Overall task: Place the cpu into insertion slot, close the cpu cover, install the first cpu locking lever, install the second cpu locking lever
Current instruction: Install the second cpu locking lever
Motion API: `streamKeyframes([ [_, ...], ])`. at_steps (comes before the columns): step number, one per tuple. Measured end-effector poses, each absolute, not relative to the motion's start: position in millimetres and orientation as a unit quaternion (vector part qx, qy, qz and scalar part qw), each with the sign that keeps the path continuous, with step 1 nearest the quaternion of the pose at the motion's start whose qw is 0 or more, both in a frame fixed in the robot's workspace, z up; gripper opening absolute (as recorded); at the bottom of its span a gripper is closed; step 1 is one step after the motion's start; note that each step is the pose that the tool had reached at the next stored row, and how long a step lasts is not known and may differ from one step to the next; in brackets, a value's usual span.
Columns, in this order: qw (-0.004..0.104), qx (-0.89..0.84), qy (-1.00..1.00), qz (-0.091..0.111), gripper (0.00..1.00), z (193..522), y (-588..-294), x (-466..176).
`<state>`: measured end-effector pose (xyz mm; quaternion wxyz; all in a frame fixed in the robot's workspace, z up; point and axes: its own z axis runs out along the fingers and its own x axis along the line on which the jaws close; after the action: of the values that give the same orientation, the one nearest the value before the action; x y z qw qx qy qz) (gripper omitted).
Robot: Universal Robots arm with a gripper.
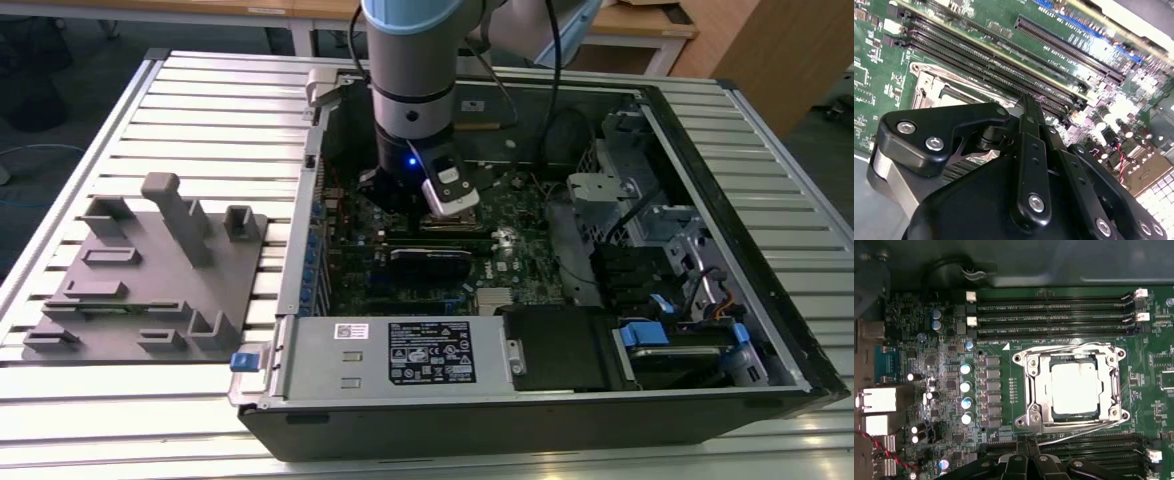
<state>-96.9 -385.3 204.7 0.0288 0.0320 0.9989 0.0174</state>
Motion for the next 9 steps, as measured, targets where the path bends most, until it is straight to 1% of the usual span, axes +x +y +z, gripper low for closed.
streamKeyframes([
  [9, 0.028, 0.033, 0.998, 0.039, 0.10, 201.2, -388.4, -96.9],
])
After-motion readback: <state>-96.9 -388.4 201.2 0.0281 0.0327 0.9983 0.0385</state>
